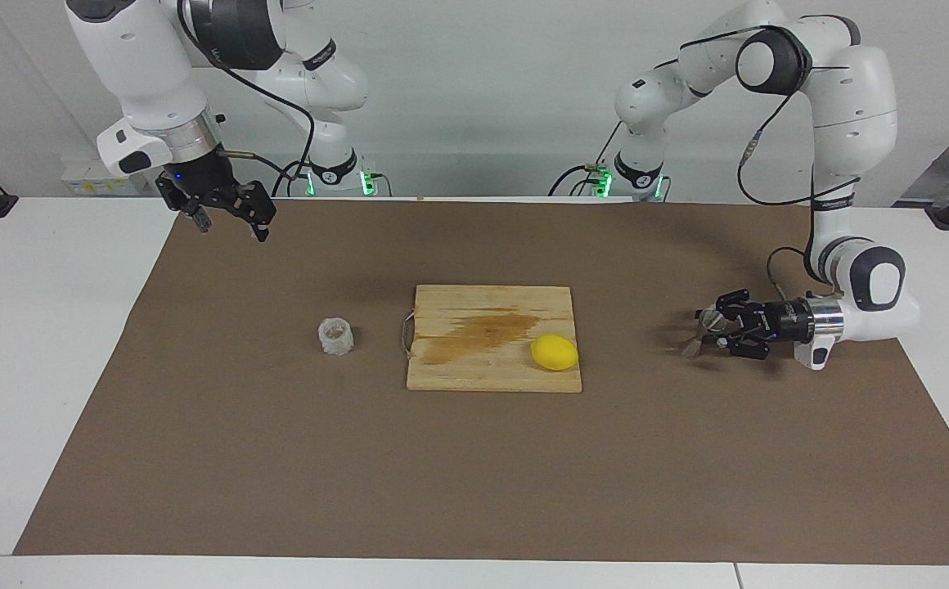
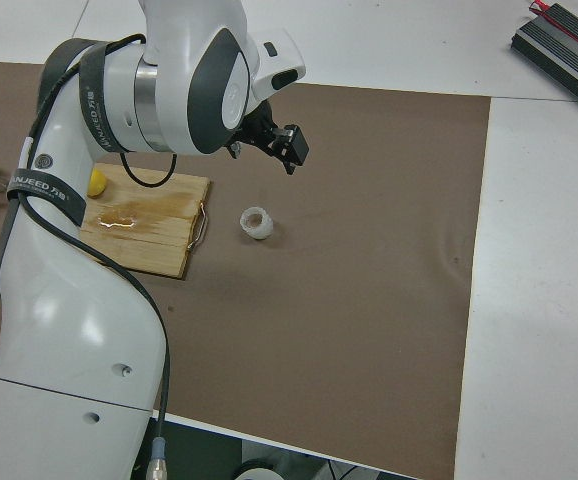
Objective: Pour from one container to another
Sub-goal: 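Close the left gripper around the steel cup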
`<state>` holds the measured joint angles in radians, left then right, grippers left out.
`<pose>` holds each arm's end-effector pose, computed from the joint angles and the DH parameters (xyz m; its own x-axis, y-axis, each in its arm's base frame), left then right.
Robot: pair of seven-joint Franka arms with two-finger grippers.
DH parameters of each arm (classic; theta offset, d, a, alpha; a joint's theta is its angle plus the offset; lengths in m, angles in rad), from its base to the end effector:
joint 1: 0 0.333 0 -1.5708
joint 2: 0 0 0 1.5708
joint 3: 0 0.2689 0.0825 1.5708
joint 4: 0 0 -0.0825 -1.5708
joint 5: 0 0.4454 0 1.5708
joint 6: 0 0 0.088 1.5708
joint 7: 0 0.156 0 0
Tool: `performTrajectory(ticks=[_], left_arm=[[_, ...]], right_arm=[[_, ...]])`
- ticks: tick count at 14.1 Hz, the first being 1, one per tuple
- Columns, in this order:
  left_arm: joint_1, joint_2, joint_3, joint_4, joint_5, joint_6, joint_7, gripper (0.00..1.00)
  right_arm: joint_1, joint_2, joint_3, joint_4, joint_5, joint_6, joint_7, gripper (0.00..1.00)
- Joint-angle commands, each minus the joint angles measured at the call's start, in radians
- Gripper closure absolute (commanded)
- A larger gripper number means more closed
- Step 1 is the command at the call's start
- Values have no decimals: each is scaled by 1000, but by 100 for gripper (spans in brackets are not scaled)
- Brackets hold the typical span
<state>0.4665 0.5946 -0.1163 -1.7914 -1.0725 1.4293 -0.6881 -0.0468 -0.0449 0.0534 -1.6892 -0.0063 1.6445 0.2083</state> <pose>0.5904 0.0588 0.1516 0.0258 0.1645 -0.9860 0.9955 -0.0945 0.0103 0.6086 0.0034 0.4989 0.9798 -0.1999 0.0019 -0.1999 -0.9798 0.0085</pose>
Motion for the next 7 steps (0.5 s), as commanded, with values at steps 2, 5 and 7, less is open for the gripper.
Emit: performTrajectory(ticks=[2, 5, 7], left_arm=[[0, 8, 10, -13, -18, -13, 22, 45], [1, 8, 10, -14, -18, -15, 22, 51], [1, 10, 10, -14, -18, -15, 22, 56]], right_arm=[[-19, -24, 8, -24, 26, 0, -20, 0], [-19, -24, 8, -24, 25, 0, -20, 0], [-19, -24, 8, -24, 25, 0, -20, 0]])
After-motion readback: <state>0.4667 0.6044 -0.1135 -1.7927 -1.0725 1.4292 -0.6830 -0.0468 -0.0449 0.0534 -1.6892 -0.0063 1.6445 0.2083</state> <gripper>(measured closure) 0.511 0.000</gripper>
